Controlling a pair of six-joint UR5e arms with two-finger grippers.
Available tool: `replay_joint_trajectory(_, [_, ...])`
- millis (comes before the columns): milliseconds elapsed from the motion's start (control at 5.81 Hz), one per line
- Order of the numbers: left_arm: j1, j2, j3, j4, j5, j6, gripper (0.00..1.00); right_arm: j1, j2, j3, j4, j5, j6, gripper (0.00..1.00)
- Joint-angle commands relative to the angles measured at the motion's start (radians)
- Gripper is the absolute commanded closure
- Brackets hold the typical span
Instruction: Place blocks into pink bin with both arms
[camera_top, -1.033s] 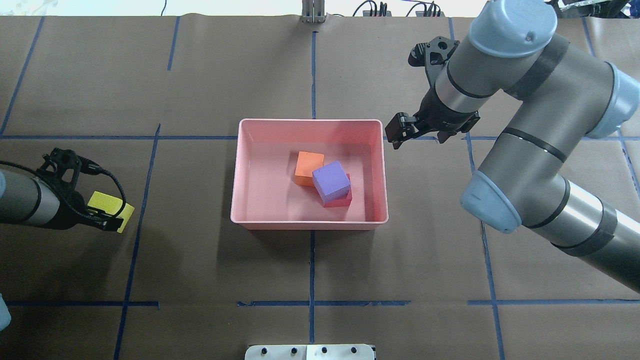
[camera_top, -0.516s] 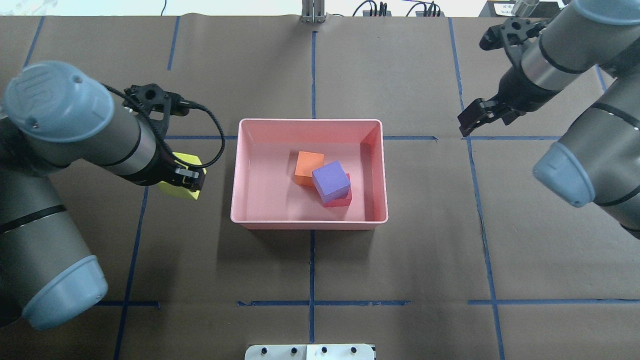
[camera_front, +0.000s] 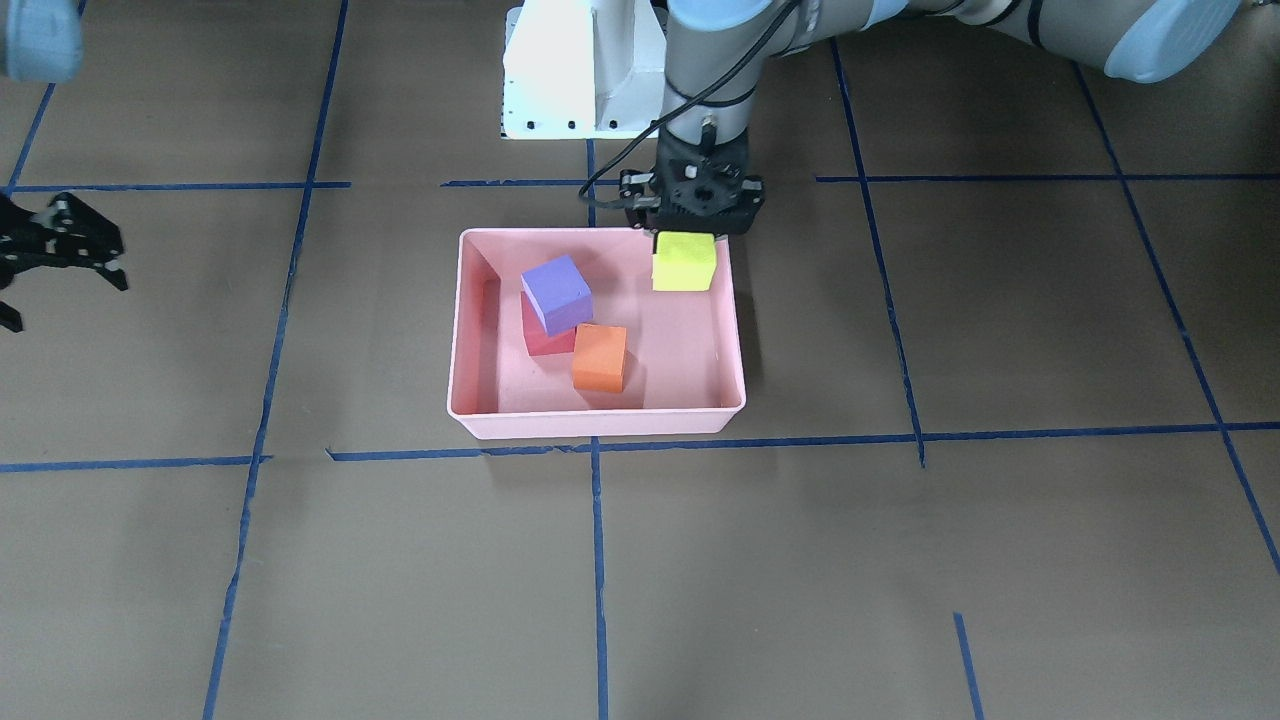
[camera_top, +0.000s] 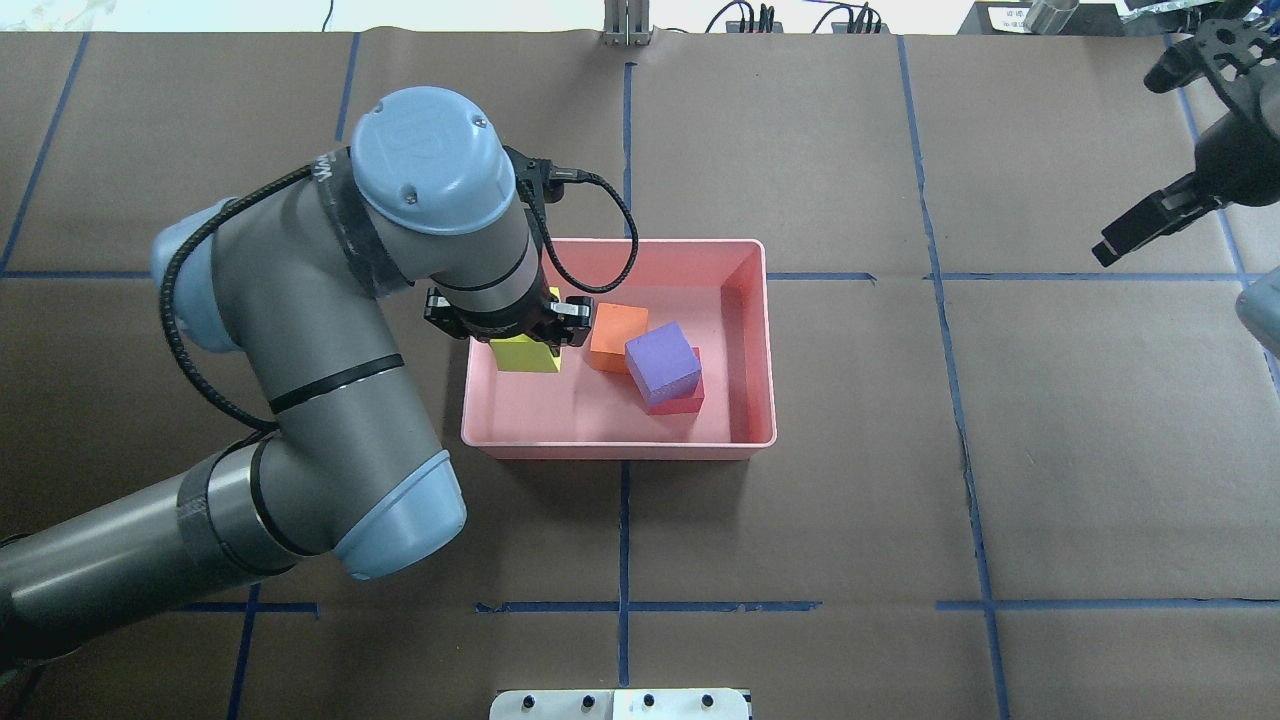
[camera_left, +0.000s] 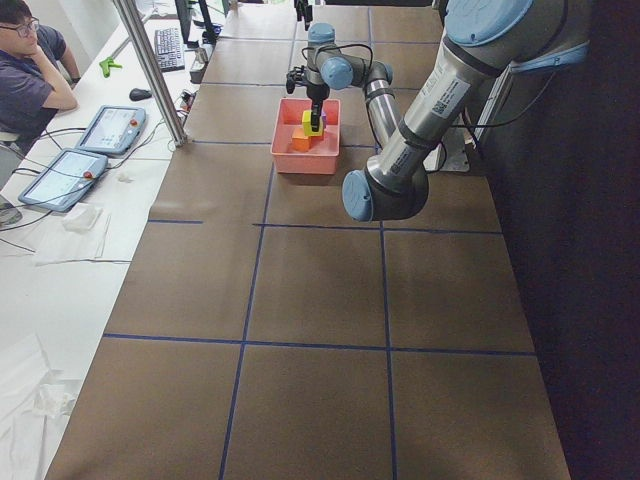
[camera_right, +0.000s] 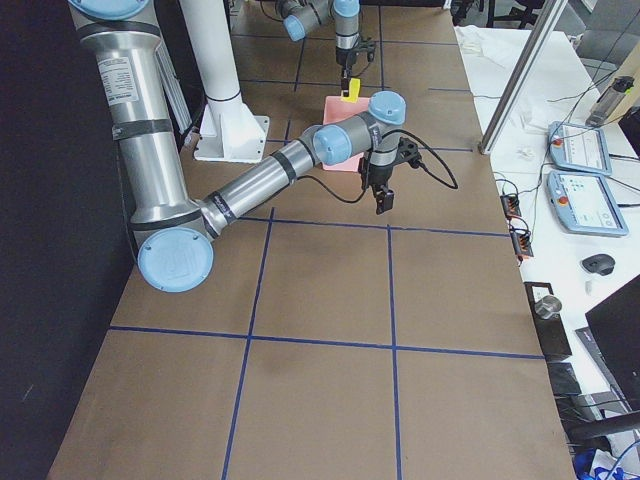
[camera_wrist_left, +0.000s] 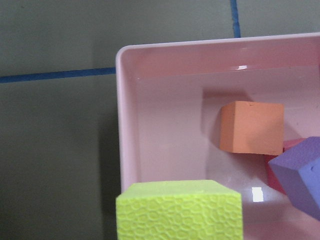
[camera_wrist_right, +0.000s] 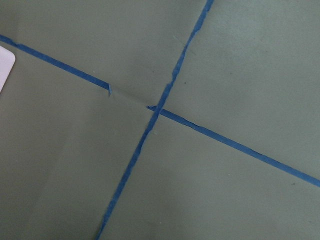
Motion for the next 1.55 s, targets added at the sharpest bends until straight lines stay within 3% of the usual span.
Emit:
replay_joint_trajectory(0, [0.008, 0.013, 0.012, -0.036, 0.029, 0.001, 0.0, 0.035, -0.064, 0.013, 0.004, 0.01, -0.062, 0.0])
replay_joint_trajectory(172, [0.003, 0.027, -0.017, -0.027, 0.028, 0.011, 0.0, 0.043, -0.077, 0.011, 0.004, 0.01, -0.062, 0.0])
replay_joint_trajectory(516, [-0.078, 0.204, -0.199, 0.008, 0.002, 0.23, 0.0, 0.124, -0.158, 0.008, 0.004, 0.013, -0.193, 0.0])
replay_joint_trajectory(689, [-0.185, 0.273, -0.223, 0.013, -0.093, 0.418, 0.0, 0.196, -0.204, -0.001, -0.002, 0.027, -0.313, 0.0])
replay_joint_trajectory(1033, [-0.514, 0.474, -0.191, 0.011, -0.265, 0.926, 0.0, 0.322, -0.345, -0.016, 0.003, 0.021, -0.433, 0.0])
replay_joint_trajectory(1205, [-0.673, 0.581, -0.136, -0.004, -0.299, 1.077, 0.0, 0.386, -0.396, -0.056, 0.003, 0.019, -0.426, 0.0])
replay_joint_trajectory(1377, [-0.809, 0.623, -0.052, -0.005, -0.304, 1.18, 0.0, 0.411, -0.396, -0.103, 0.004, 0.021, -0.424, 0.0])
